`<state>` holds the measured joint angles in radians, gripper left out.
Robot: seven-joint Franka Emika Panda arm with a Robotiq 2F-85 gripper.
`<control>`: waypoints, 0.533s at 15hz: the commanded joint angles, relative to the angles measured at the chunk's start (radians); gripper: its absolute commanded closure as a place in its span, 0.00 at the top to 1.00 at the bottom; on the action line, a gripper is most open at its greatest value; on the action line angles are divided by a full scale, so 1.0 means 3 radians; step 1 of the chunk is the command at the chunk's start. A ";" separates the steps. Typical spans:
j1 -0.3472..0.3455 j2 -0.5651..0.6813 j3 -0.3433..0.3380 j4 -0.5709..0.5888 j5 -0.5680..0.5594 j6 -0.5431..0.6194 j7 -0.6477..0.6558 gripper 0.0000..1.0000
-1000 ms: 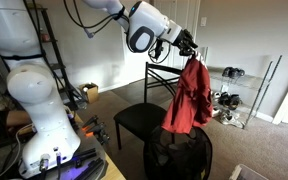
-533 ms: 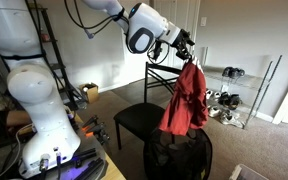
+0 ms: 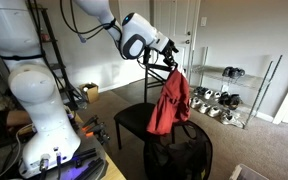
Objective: Put the red shirt in the laundry bag
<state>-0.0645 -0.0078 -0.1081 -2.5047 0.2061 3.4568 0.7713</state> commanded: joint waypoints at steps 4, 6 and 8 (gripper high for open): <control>-0.0170 -0.0016 -0.0157 0.0013 0.0593 0.0001 -0.0659 1.00; -0.0169 -0.0024 -0.0154 0.0017 0.0683 0.0000 -0.0762 1.00; -0.0155 -0.0037 -0.0144 0.0010 0.0744 0.0000 -0.0840 1.00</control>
<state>-0.1156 -0.0055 -0.1602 -2.4991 0.3740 3.4568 0.5846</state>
